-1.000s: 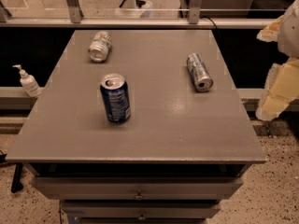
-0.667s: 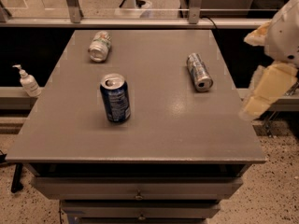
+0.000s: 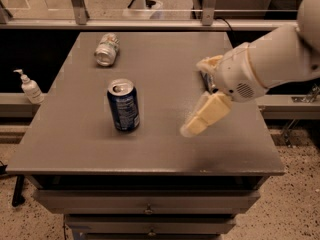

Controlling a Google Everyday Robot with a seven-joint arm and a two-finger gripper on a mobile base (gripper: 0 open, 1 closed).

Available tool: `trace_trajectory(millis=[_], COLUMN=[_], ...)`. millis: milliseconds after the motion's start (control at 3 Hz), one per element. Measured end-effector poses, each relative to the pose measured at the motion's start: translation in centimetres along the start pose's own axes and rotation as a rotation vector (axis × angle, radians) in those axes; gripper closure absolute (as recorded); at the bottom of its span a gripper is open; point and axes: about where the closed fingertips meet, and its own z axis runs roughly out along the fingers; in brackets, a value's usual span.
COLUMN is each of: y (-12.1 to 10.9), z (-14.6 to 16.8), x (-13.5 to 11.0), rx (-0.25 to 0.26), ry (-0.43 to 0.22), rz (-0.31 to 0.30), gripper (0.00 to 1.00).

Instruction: Knock pepsi can over

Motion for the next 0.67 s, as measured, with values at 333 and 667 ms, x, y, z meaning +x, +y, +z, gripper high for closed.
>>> trace_trajectory(millis=[333, 667], y=[0.3, 1.5], z=[3.9, 6.4], x=[-5.3, -10.4], rx=[-0.032, -0.075], ry=[-0.238, -0.455], rz=[0.015, 0.048], gripper=[0.0, 0.0])
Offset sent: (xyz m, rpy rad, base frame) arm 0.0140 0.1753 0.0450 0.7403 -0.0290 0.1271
